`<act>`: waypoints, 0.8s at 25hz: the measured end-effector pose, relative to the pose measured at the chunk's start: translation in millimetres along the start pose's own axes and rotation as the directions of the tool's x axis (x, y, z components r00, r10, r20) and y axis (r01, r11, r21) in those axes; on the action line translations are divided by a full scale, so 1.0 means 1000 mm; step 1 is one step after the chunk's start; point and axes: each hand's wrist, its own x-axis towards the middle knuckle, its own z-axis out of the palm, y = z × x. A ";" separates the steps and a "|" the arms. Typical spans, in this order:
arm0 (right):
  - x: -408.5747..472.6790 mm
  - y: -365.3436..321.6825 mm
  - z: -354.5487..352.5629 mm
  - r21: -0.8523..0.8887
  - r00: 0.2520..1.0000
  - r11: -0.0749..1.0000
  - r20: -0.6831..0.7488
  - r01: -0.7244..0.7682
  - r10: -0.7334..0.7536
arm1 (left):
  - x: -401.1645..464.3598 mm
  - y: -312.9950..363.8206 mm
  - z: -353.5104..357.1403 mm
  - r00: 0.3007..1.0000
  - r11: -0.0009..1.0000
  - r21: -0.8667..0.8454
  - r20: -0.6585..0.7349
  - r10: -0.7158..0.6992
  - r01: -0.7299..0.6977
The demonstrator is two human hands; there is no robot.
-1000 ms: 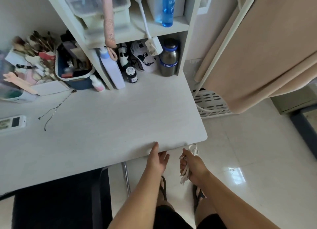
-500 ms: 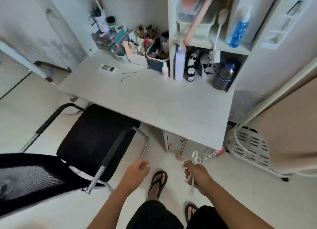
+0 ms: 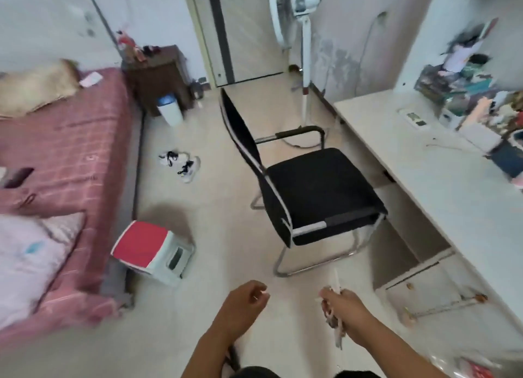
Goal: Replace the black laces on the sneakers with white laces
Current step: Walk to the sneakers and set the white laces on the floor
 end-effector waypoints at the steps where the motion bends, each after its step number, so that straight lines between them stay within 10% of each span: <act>1: 0.003 -0.004 0.026 -0.026 1.000 1.000 0.017 -0.004 0.005 | -0.003 -0.020 -0.019 0.999 0.999 -0.036 -0.036 -0.023 0.022; 8: 0.022 -0.052 0.249 -0.167 0.986 0.986 0.160 -0.017 0.044 | -0.006 -0.164 -0.162 0.971 0.979 -0.123 -0.152 -0.182 0.165; 20: 0.164 -0.259 0.376 -0.138 0.985 0.990 0.171 -0.009 0.033 | 0.186 -0.137 -0.320 0.982 0.989 -0.094 -0.138 -0.129 0.117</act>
